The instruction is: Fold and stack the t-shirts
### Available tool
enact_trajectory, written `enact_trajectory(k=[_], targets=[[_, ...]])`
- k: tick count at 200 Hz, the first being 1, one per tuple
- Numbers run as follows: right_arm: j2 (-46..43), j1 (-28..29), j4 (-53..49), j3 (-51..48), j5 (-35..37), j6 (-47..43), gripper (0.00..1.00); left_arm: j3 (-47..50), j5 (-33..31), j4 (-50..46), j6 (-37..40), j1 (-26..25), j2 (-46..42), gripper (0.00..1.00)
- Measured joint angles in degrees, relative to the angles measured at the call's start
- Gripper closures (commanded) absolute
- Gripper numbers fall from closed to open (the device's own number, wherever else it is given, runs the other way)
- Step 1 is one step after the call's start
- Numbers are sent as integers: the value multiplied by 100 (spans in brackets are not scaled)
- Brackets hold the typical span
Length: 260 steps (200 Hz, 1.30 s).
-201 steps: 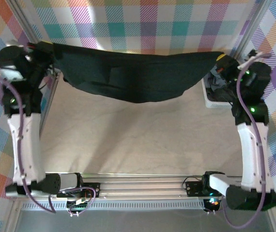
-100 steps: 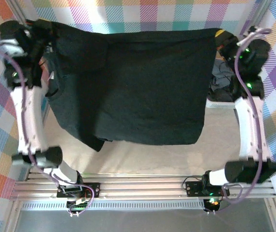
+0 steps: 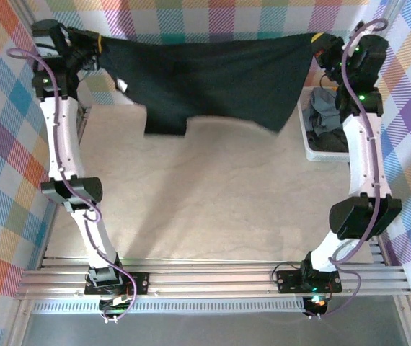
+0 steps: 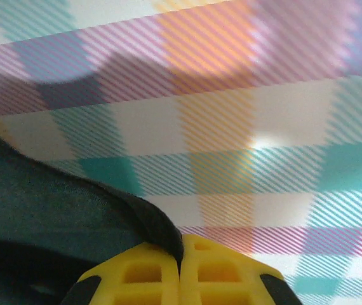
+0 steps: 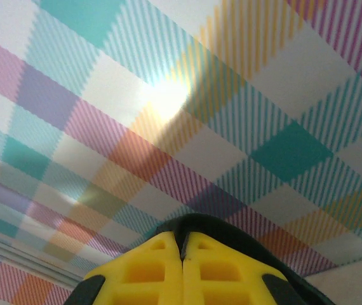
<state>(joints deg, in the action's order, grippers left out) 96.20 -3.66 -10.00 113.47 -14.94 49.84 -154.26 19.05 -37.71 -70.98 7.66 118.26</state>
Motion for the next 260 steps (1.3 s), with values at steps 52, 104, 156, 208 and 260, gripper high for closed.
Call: enact_trajectory(k=[52, 104, 156, 208, 260], targets=[[-2275, -66, -459, -2282, 916, -391, 100, 3508, -420, -579, 251, -170, -3442, 100], [-3936, 13, -1047, -5919, 1563, -490, 74, 8990, -566, -136, 179, -302, -5206, 45], [-3338, 225, -1919, -6964, 1823, -601, 55, 10052, -673, -133, 1095, -546, -3613, 39], [-2164, 1349, -1397, -6520, 1864, -793, 61, 9427, -671, 103, 1427, -616, -3018, 54], [212, 1794, -951, -5460, 1333, -811, 64, 8063, -610, 396, 1572, -741, -1250, 58]])
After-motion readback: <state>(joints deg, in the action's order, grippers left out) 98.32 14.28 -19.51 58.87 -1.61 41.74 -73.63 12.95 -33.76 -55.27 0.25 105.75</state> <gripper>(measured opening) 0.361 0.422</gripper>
